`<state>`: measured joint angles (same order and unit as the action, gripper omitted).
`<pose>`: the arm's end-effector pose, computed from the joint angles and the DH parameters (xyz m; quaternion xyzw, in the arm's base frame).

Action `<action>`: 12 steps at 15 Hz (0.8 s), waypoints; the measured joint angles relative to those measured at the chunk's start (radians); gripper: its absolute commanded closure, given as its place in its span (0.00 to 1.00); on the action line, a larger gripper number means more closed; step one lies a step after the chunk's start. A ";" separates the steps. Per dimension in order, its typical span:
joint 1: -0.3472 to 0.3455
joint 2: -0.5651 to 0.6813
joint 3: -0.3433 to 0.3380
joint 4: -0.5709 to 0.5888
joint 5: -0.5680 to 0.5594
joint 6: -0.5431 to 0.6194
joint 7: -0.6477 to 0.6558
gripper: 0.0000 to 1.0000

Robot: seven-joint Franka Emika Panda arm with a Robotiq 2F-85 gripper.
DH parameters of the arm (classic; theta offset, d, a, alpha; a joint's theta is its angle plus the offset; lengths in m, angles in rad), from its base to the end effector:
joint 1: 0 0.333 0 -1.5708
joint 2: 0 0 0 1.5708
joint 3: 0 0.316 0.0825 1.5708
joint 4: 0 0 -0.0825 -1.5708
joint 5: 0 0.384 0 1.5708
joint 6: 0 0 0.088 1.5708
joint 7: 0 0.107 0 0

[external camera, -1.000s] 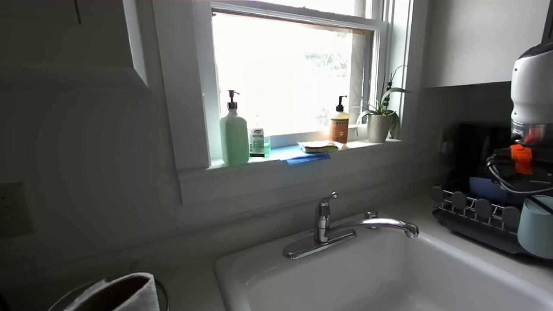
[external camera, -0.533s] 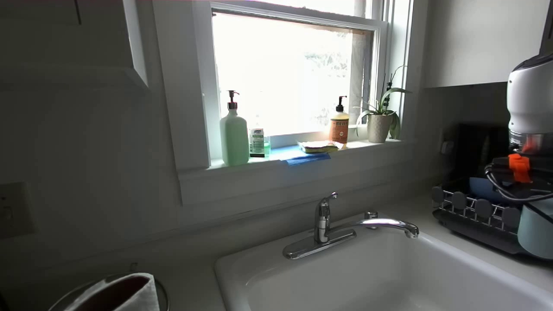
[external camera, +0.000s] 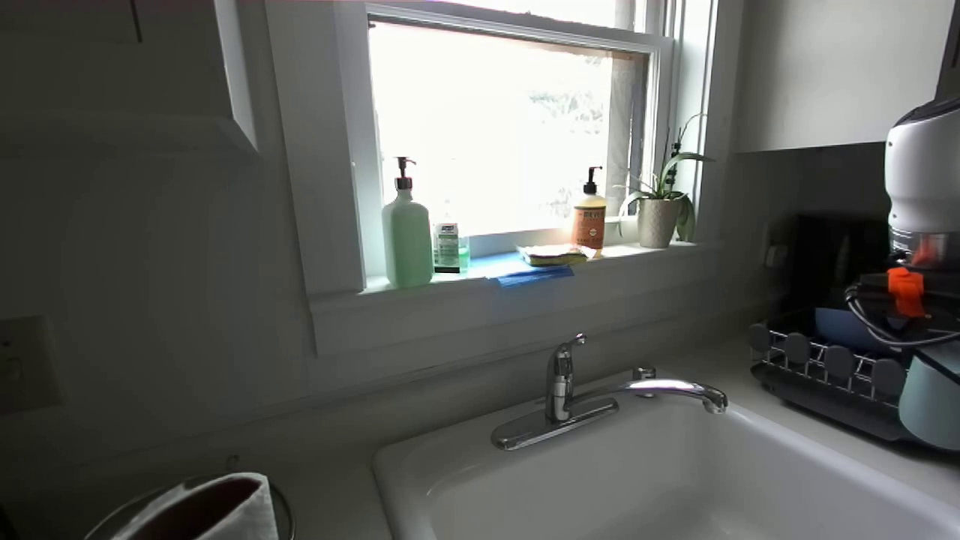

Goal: Move the cup to the left on the drying rack

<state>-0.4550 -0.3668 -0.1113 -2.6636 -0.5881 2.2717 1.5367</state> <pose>0.3260 -0.2214 0.3569 0.6448 -0.7377 0.0857 0.1808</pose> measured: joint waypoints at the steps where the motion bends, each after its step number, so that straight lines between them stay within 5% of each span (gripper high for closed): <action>1: 0.000 0.000 0.000 0.000 0.000 0.000 0.000 0.54; 12: 0.024 -0.009 0.016 0.008 -0.011 -0.034 0.024 0.54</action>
<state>-0.4308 -0.3756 -0.0953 -2.6553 -0.5992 2.2376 1.5605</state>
